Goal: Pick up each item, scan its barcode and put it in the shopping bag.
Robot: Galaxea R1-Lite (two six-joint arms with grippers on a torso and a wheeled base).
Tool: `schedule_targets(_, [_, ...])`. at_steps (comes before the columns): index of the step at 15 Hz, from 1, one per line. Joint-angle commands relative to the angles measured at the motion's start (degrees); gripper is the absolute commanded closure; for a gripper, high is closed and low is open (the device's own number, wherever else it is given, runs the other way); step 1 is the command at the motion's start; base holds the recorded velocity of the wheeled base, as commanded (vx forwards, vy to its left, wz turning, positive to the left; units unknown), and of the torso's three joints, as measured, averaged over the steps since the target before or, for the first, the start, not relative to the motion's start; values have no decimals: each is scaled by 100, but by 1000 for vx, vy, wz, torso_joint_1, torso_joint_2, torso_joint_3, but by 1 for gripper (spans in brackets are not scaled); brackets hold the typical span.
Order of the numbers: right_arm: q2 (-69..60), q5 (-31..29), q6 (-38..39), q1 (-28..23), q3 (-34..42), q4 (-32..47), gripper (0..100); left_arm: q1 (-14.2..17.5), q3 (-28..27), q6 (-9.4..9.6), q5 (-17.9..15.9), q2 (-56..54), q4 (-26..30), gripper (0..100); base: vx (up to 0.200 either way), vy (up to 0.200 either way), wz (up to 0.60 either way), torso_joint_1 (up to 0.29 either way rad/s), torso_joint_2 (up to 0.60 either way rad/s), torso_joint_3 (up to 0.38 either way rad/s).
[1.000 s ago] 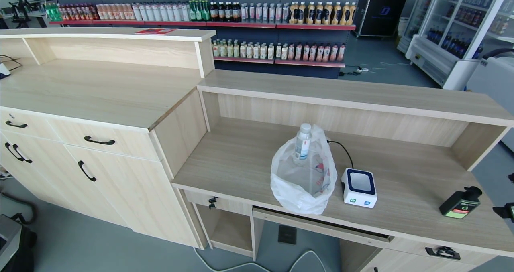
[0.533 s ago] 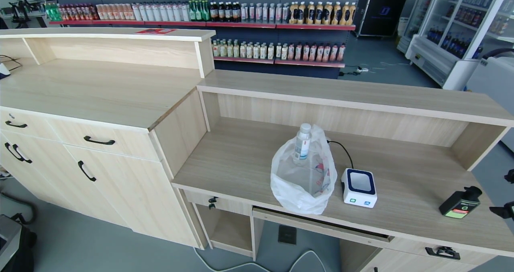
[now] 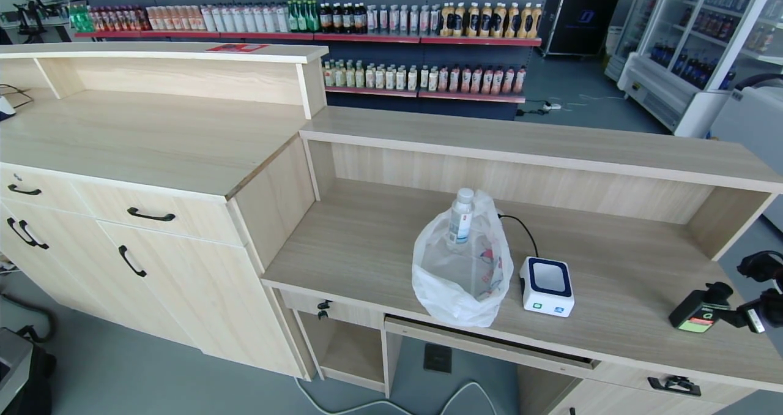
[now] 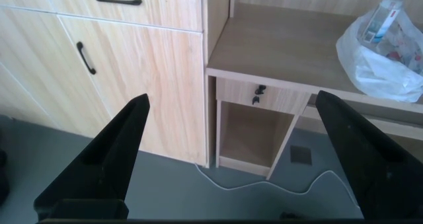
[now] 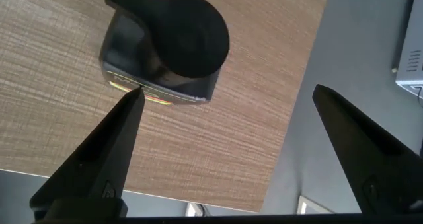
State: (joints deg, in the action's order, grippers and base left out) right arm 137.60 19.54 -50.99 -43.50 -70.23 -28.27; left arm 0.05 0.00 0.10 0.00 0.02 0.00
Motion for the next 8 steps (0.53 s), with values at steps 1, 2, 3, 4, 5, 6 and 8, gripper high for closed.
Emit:
schedule_targets(1, [189, 23, 2, 175, -105, -3, 0, 4, 0, -1, 0, -2, 0, 0, 0, 0, 0, 0, 0, 0])
schedule_targets(2, [233, 23, -7, 263, -96, -3, 0, 4, 0, -1, 0, -2, 0, 0, 0, 0, 0, 0, 0, 0])
schedule_targets(3, [250, 23, -7, 324, -87, -3, 0, 4, 0, -1, 0, -2, 0, 0, 0, 0, 0, 0, 0, 0])
schedule_targets(4, [268, 23, -7, 386, -79, -3, 0, 4, 0, -1, 0, -2, 0, 0, 0, 0, 0, 0, 0, 0])
schedule_targets(5, [268, 23, -7, 386, -79, -3, 0, 4, 0, -1, 0, -2, 0, 0, 0, 0, 0, 0, 0, 0])
schedule_targets(6, [268, 23, 2, 491, -61, -3, 100, 4, 0, -1, 0, -2, 0, 0, 0, 0, 0, 0, 0, 0])
schedule_targets(8, [312, 15, 10, 562, -52, -12, 100, 4, 0, -1, 0, -2, 0, 0, 0, 0, 0, 0, 0, 0])
